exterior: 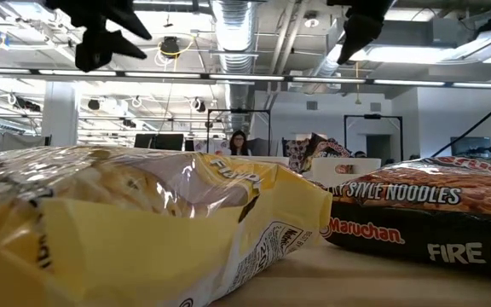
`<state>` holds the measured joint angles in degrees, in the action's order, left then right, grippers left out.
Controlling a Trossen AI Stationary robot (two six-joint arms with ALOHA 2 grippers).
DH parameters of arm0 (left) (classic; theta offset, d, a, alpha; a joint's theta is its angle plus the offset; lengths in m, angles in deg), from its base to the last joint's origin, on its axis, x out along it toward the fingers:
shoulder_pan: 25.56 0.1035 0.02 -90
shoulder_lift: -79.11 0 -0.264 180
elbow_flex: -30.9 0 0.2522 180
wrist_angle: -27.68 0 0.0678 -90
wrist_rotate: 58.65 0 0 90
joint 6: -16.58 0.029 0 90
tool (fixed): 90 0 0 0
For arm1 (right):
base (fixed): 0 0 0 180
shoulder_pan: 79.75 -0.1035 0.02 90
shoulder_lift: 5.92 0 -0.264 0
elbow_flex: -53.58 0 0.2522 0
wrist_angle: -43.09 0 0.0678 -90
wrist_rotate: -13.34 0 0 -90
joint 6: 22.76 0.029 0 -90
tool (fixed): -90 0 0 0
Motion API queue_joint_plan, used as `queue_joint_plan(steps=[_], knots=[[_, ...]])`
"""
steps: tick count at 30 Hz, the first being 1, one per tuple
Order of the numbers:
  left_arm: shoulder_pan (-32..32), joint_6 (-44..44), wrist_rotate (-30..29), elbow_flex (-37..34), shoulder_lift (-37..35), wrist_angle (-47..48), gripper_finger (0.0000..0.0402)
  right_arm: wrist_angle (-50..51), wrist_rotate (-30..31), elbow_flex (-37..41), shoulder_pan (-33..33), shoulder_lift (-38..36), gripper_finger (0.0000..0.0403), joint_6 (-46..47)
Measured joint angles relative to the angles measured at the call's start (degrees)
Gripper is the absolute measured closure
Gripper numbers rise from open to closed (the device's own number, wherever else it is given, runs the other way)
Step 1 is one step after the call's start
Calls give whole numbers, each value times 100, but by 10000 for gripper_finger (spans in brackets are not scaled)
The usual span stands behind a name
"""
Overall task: Sort Maruchan noodles
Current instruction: Put the orange noodle pack into the left white bin
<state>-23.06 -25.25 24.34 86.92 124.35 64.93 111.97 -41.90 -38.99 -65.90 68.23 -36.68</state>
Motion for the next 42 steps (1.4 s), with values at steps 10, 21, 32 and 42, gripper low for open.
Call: queue_joint_plan(steps=[10,21,32,42], knots=[[0,-445,695,0,971,3,253,41,-15,0,-2,2,282,239],[-22,-506,936,2,1717,203,253,39,-39,0,0,4,282,407],[-126,-945,598,2,1963,729,253,37,-45,2,0,20,282,407],[-225,-2162,632,2,1962,1596,253,32,-52,2,0,20,282,790]])
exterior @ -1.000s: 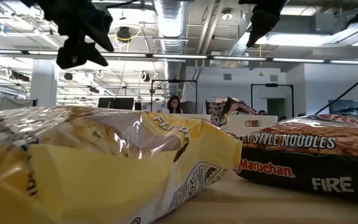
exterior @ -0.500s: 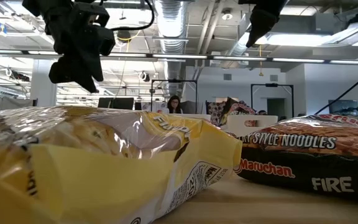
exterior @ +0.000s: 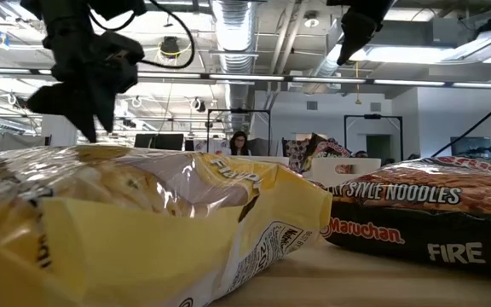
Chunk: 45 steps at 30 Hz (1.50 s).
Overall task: Sort Maruchan noodles
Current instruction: Put the orange noodle pack into the left white bin
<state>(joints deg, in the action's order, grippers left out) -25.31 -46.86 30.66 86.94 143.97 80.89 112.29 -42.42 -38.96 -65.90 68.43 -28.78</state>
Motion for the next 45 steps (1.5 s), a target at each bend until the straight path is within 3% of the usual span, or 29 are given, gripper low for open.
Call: queue_joint_plan(steps=[8,18,45], knots=[[-295,-967,312,-1,0,574,253,0,0,0,0,0,282,7],[-477,-1638,264,-2,52,634,253,-2,0,0,0,-2,282,9],[-472,-1890,238,20,1686,-193,253,-37,0,2,0,-4,282,5]])
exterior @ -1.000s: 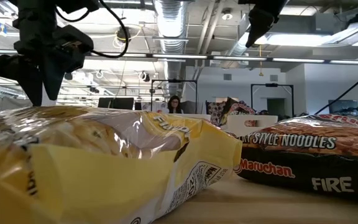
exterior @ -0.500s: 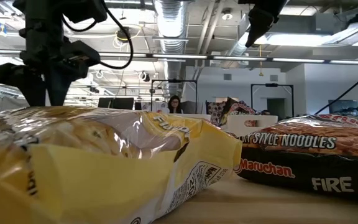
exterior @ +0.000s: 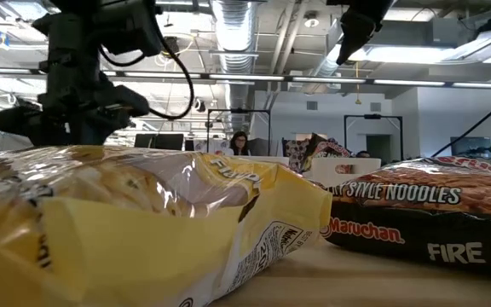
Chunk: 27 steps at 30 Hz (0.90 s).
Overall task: Sort Maruchan noodles
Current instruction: Put the orange noodle pack into the left white bin
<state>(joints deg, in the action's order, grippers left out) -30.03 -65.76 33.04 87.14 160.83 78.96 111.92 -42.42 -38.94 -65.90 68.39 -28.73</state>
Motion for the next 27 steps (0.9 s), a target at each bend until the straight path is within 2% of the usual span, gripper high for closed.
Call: queue_joint_plan(steps=[8,11,19,27], knots=[[0,146,16,-6,250,-455,262,-8,0,0,0,0,282,0],[0,214,3,-7,252,-482,286,-39,0,0,0,0,282,0],[0,607,-109,-20,259,-672,392,-35,0,0,0,0,282,0],[2,1041,-102,-37,138,-834,401,-26,2,0,0,0,282,0]])
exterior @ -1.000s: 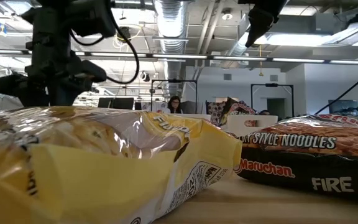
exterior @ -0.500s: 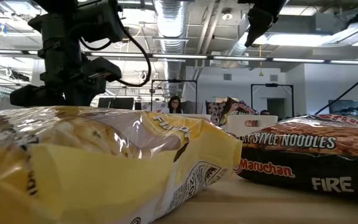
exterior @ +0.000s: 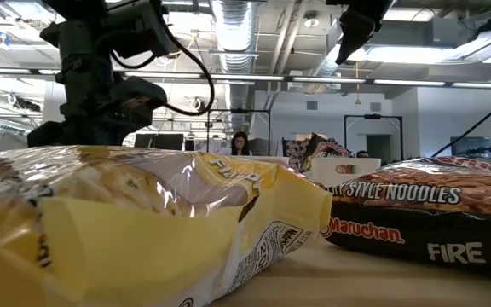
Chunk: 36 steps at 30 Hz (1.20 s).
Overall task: Sort Maruchan noodles
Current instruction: Put the orange noodle pack into the left white bin
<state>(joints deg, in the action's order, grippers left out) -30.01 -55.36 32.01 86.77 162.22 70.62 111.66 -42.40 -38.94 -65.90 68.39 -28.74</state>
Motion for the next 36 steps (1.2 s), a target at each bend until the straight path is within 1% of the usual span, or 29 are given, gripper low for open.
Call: queue_joint_plan(steps=[3,7,14,18,23,29,36], knots=[[0,95,-71,-12,-270,67,401,1,0,0,0,0,282,-1],[-2,298,-510,-11,-749,10,401,1,0,0,0,0,282,-2],[0,1100,-1219,0,-1512,-3,401,0,0,0,0,0,282,-2],[2,1454,-1427,0,-1790,-14,401,-6,0,0,0,0,282,-1],[8,1735,-1423,5,-1949,10,401,-15,0,0,0,0,282,0],[13,2034,-987,9,-1917,9,401,-52,0,0,1,0,282,-1],[133,1956,-863,12,-1872,29,401,-51,0,0,1,0,282,0]])
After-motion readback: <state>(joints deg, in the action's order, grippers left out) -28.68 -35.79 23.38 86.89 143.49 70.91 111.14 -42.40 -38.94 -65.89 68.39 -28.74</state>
